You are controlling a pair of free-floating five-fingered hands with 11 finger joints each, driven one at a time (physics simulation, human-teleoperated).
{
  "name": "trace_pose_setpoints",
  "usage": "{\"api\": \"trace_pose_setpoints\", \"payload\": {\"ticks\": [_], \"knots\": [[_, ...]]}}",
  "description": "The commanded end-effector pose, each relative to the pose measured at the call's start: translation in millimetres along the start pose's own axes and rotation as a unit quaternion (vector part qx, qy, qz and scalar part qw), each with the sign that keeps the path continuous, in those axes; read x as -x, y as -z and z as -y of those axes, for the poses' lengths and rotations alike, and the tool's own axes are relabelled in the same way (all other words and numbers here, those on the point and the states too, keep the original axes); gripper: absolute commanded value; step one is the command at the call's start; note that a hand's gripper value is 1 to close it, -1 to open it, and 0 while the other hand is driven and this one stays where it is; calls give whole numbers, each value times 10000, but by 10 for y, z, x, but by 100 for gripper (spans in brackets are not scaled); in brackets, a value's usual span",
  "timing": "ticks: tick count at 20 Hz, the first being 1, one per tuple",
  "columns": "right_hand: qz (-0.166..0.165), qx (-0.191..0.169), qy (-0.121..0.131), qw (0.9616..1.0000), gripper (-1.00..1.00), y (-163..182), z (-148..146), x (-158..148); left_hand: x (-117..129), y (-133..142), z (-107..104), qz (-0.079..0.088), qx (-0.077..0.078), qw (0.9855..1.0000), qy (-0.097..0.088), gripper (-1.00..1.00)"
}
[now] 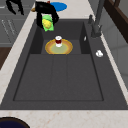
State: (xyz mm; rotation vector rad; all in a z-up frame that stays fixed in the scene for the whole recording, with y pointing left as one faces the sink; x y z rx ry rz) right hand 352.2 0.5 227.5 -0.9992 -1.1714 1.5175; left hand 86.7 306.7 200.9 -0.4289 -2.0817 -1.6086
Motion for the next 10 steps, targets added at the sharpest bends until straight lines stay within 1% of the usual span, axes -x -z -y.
{"api": "trace_pose_setpoints", "payload": {"ticks": [1,10], "knots": [[-112,70,142,9998,100,-154,133,210,0,0,0,0,0,10000,0,0],[-103,69,184,9998,100,-529,419,695,0,0,0,0,0,10000,0,0]]}}
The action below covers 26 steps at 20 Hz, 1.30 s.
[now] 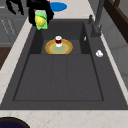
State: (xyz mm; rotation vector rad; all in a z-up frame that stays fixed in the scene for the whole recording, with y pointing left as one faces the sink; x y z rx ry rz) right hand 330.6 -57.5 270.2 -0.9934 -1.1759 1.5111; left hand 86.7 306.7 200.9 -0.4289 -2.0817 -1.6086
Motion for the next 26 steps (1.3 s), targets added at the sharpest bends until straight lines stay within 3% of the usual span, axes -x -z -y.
{"api": "trace_pose_setpoints", "payload": {"ticks": [1,26], "knots": [[-107,62,146,9998,100,-154,135,210,0,0,0,0,0,10000,0,0],[-68,28,199,9998,100,-1337,482,1657,0,0,0,0,0,10000,0,0]]}}
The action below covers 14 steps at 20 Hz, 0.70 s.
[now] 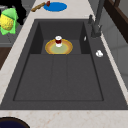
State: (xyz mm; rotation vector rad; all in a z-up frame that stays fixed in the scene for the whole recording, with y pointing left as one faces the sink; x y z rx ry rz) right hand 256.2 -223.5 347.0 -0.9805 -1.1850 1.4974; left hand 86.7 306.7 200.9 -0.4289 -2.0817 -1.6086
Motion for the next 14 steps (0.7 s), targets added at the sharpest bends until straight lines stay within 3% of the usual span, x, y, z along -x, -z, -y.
{"api": "trace_pose_setpoints", "payload": {"ticks": [1,14], "knots": [[-73,19,113,9999,100,-162,38,231,0,0,0,0,0,10000,0,0],[8,16,207,9998,100,-484,-78,1050,0,0,0,0,0,10000,0,0]]}}
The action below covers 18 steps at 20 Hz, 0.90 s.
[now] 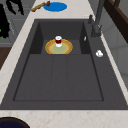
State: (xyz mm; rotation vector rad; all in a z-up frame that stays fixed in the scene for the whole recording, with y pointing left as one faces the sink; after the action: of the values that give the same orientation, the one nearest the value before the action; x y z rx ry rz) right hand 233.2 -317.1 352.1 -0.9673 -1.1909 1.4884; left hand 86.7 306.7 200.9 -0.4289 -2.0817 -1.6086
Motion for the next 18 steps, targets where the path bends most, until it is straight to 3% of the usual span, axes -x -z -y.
{"api": "trace_pose_setpoints", "payload": {"ticks": [1,8,18], "knots": [[-14,27,135,9999,100,-79,-17,253,0,0,0,0,0,10000,0,0],[-18,26,166,9999,100,-239,-76,718,0,0,0,0,0,10000,0,0],[26,84,280,9996,100,-358,-447,1432,0,0,0,0,0,10000,0,0]]}}
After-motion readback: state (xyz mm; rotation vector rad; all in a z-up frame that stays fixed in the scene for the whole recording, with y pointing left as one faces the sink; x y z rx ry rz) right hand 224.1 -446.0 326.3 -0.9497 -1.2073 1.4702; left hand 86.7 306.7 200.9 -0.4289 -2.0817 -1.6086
